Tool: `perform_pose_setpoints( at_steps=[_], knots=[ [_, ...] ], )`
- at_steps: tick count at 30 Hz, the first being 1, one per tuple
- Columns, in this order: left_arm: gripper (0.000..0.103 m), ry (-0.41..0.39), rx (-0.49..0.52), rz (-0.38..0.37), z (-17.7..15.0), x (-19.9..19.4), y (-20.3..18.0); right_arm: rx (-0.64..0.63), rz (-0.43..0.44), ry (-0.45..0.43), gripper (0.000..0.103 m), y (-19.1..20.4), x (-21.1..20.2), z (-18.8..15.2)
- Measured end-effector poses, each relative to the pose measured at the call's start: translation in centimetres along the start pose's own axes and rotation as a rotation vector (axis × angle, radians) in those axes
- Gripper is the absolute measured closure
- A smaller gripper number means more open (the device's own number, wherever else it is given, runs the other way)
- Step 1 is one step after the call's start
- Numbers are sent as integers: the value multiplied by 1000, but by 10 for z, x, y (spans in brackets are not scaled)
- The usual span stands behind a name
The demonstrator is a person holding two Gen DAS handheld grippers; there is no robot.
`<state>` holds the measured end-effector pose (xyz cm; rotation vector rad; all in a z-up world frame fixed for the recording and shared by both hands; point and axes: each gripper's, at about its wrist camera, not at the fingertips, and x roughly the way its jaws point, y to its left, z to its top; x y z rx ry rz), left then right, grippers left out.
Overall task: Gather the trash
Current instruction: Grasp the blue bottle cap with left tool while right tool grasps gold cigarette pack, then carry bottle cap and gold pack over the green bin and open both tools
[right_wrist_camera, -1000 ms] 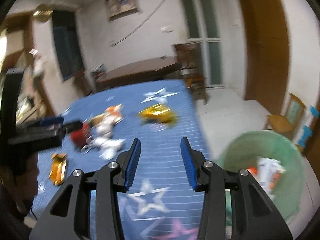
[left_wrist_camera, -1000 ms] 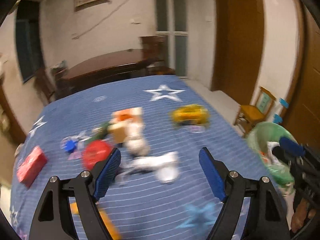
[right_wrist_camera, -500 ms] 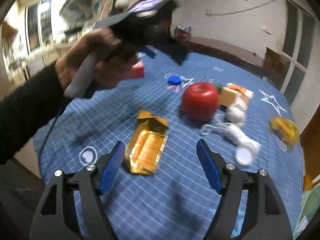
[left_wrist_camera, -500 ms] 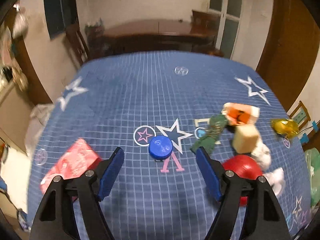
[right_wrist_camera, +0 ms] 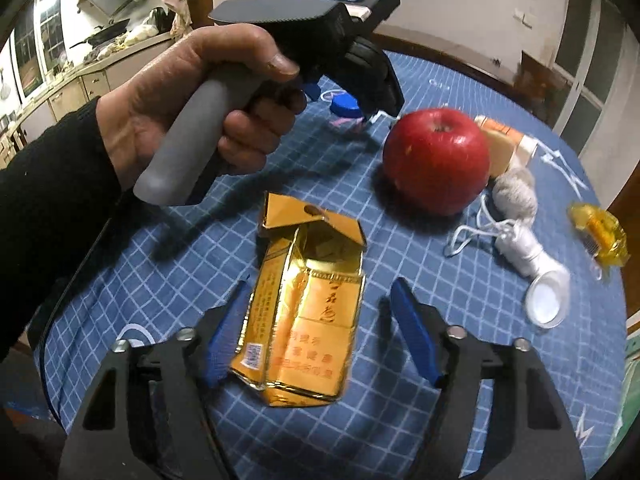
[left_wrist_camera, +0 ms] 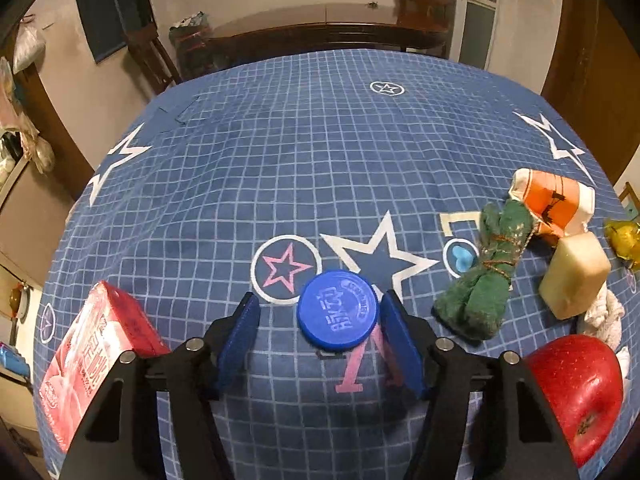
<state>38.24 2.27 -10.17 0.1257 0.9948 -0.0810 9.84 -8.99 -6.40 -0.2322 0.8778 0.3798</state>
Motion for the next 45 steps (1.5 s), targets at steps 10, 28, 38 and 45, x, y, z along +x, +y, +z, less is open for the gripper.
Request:
perform_pose_setpoints(
  at_steps=[10,28,38,45],
  knots=[
    [62,-29,-18,11,-17,-14,-2,37,90,-9,56,-7,-1,-4],
    [62,-212,-63,162,-100,-130,-5,192,29,-134,57,-56,-68,-46],
    [62,-286,-36,179,-150,-173,-47,271,-80,-258,57,-82,-107,-58],
    [62,-376,33,109,-148,-216,-107,303,-149,-324,56,-108,-139,-67]
  ],
)
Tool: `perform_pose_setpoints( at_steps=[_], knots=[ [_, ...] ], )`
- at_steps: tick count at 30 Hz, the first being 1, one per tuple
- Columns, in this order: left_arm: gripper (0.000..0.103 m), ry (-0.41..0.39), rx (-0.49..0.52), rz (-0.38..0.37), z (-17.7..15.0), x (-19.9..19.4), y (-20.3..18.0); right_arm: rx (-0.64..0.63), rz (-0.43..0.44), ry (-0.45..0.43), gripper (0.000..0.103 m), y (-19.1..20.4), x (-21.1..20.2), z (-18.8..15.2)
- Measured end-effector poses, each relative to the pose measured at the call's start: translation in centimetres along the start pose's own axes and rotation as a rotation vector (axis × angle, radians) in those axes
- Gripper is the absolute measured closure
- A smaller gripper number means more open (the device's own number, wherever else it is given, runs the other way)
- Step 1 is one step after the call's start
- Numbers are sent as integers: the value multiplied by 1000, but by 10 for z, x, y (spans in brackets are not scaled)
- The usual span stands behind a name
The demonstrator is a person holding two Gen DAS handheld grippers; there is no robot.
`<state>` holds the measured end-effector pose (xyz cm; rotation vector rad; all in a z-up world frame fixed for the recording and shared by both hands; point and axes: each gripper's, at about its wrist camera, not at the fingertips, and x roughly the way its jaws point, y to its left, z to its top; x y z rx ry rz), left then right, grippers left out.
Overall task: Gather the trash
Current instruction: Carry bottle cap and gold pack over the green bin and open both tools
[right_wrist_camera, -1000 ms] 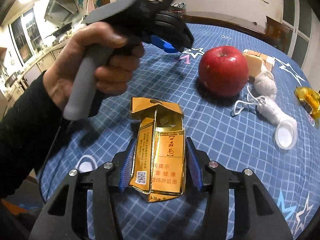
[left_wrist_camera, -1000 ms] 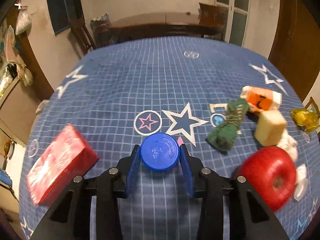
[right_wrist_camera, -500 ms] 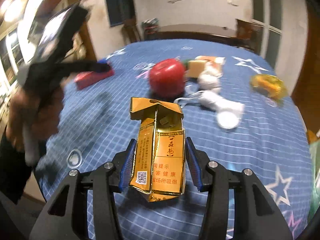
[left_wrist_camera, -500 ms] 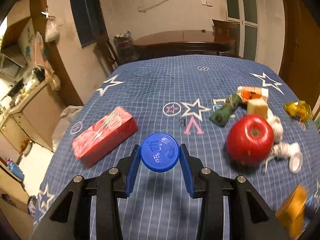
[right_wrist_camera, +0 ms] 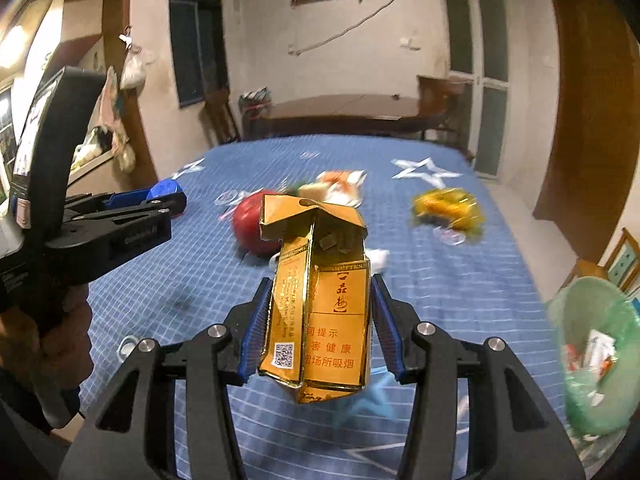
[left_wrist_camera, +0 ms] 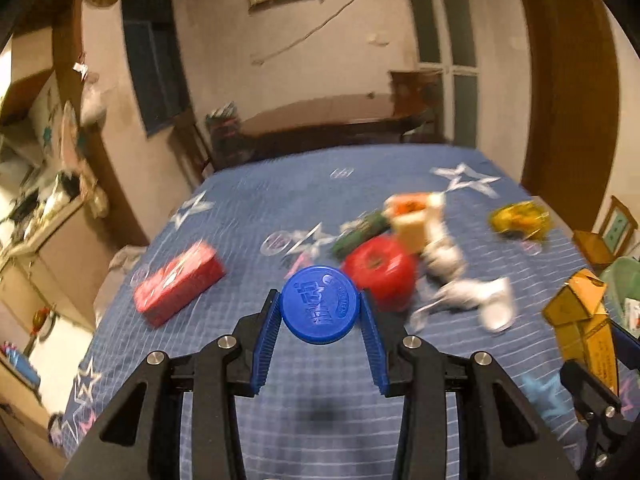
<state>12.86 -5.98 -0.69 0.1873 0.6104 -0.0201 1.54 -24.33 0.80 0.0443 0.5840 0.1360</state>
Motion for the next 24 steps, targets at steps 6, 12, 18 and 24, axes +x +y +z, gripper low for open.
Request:
perform_pose_setpoints(
  at_steps=[6,12,18,24],
  knots=[
    [62,-71,72,-108,29,-28,-64,46,-120,-94,56,-50,-41,15],
    [62,-117,165,-222,51,-49,-140,102,-244,-143,56,-105,-75,22],
    [62,-142,261,-318,63,-61,-222,179,-376,-143,56,-167,-101,17],
    [62,-142,354,-403,67,-57,-299,261,-471,-116,56,-226,-114,8]
  ],
)
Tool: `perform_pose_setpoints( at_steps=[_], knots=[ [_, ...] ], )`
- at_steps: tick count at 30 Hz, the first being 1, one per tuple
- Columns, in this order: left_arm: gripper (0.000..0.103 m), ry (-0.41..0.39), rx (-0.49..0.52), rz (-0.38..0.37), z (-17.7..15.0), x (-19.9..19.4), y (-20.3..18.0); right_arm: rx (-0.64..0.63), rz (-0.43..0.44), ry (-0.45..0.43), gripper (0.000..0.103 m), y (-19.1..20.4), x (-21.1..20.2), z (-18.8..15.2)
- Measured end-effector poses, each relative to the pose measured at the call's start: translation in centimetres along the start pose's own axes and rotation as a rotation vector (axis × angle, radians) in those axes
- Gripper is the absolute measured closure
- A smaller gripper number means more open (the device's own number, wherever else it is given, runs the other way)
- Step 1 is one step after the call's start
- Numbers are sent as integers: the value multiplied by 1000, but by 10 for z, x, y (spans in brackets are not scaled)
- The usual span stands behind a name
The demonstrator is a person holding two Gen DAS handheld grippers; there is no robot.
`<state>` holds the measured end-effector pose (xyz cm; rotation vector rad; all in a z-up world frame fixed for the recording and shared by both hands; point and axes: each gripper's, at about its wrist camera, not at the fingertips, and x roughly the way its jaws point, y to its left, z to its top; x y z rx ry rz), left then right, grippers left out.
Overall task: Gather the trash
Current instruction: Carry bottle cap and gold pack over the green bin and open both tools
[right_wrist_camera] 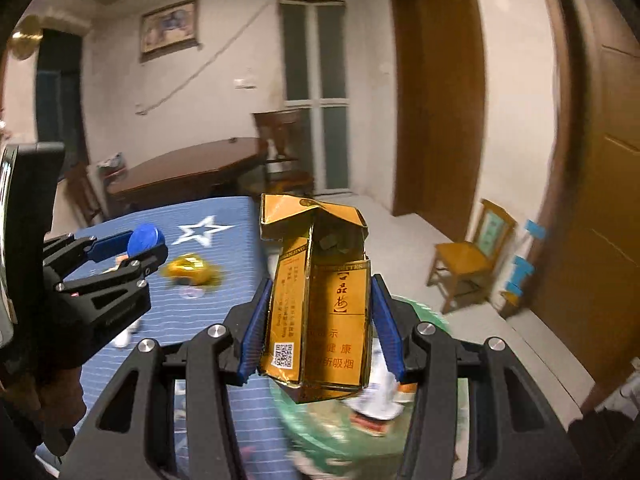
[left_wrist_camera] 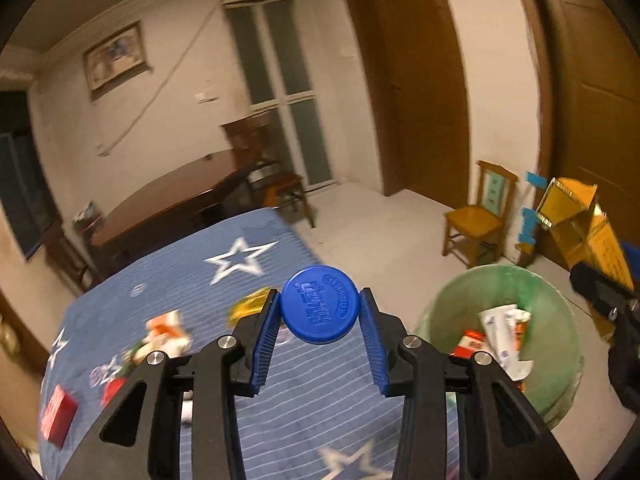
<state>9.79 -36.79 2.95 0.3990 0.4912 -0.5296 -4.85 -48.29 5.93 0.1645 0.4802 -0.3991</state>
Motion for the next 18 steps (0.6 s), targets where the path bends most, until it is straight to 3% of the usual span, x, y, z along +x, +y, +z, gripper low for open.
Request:
perform_pose_setpoints(
  at_steps=[6,11,18],
  knots=[
    [62,12,73,-56,15,33,-57,51,-72,35,56,-39,14,-5],
    [62,28,102,-111,13,49,-82,74,-96,68,56,-57,22,-16],
    [62,93,118,-243,4,75,-100,94,-109,98,56,-68,26,-27]
  ],
)
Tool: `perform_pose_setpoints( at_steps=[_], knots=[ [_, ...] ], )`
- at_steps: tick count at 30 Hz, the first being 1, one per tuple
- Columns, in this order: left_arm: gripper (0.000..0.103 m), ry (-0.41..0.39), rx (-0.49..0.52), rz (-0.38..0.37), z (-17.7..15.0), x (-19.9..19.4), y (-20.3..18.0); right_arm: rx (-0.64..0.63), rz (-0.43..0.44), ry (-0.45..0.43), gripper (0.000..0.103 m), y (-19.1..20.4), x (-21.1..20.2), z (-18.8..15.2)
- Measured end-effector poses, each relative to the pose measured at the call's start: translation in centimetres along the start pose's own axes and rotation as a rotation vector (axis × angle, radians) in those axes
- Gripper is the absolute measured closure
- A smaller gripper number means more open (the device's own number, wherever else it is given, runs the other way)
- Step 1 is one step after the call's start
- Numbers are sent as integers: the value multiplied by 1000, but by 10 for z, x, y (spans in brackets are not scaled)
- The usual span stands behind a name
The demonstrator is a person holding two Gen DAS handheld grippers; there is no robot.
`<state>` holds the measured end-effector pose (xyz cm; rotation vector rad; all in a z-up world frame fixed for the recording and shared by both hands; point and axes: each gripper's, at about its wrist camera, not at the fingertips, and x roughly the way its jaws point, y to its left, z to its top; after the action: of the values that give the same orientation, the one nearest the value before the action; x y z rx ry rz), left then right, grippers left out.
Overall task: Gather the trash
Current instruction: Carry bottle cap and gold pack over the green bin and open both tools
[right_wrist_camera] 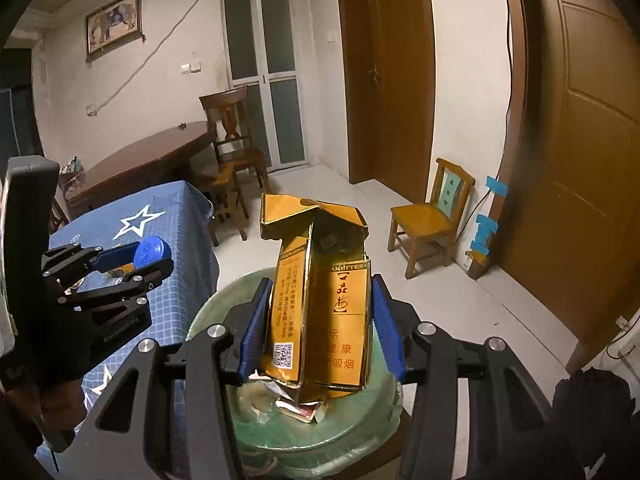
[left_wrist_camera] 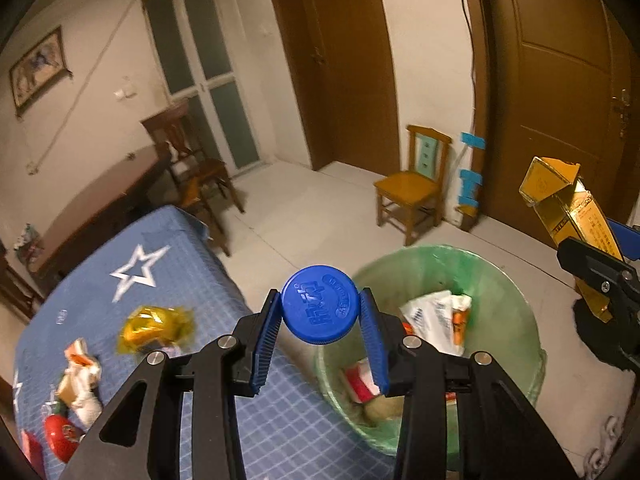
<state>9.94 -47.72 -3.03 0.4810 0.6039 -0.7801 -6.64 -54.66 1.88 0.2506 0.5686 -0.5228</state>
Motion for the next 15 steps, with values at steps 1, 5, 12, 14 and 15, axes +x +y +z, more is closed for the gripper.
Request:
perform_pose_setpoints(
  at_steps=[1,5,12,14,15],
  knots=[
    [62,5,1,-17,-2,4,0,1,-1,3,56,-1,1,-1],
    [62,14,3,-59,-10,12,-1,14,-1,21,56,-4,3,-4],
    [62,24,-4,-148,-14,22,2,33,26,56,56,-7,10,-9],
    [62,28,-9,-170,-13,22,7,33,31,56,56,-8,10,-7],
    [62,27,-10,-177,-13,22,9,30,35,56,56,-6,10,-5]
  ],
)
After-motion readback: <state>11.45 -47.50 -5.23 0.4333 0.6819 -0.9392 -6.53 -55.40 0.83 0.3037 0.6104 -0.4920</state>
